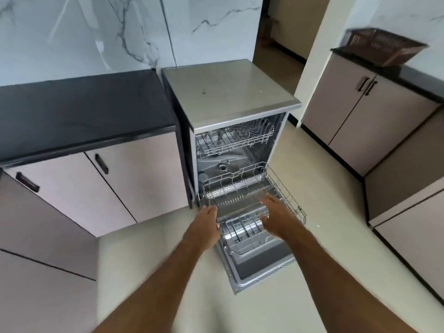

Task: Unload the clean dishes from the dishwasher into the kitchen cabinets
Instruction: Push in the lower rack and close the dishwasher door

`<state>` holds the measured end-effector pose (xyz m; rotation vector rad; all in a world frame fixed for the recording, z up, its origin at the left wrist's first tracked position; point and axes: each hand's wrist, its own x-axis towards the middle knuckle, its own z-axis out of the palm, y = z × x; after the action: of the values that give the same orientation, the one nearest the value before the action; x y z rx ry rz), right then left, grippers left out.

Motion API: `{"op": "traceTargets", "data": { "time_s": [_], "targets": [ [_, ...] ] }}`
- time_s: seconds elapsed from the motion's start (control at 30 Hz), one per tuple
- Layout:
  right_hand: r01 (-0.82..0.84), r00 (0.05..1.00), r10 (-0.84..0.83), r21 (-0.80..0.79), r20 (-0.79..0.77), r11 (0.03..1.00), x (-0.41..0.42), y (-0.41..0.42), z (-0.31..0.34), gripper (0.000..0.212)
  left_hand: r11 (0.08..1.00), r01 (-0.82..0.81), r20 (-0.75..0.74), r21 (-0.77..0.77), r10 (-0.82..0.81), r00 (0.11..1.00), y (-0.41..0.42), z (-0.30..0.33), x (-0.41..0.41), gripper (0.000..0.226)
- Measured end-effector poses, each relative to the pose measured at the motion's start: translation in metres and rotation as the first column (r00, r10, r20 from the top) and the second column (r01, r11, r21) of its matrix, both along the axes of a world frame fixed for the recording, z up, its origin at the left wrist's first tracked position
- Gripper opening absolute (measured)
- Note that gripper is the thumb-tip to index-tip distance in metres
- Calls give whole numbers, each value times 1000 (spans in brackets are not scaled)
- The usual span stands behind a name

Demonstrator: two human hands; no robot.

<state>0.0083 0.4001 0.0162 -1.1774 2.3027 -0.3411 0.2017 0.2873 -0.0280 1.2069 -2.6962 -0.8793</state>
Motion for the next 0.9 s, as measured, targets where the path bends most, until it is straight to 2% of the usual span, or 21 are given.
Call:
{"op": "traceTargets", "data": {
  "time_s": [0.3,0.67,0.8,0.9],
  "targets": [
    [-8,1000,8,54,14,999,-80,75,-22,63,996,-15,40,85,11,999,82,-26,-60,63],
    [-83,996,76,169,48,982,-153,40,-56,59,989,-85,90,118,75,993,38,-59,-121,55],
    [-72,997,66,185,40,980,-180,25,-60,59,993,-112,66,32,110,992,30,-64,-145,43],
    [-79,995,68,178,68,981,-194,4,-65,60,975,-215,40,59,213,976,21,-77,-161,46]
  ]
}}
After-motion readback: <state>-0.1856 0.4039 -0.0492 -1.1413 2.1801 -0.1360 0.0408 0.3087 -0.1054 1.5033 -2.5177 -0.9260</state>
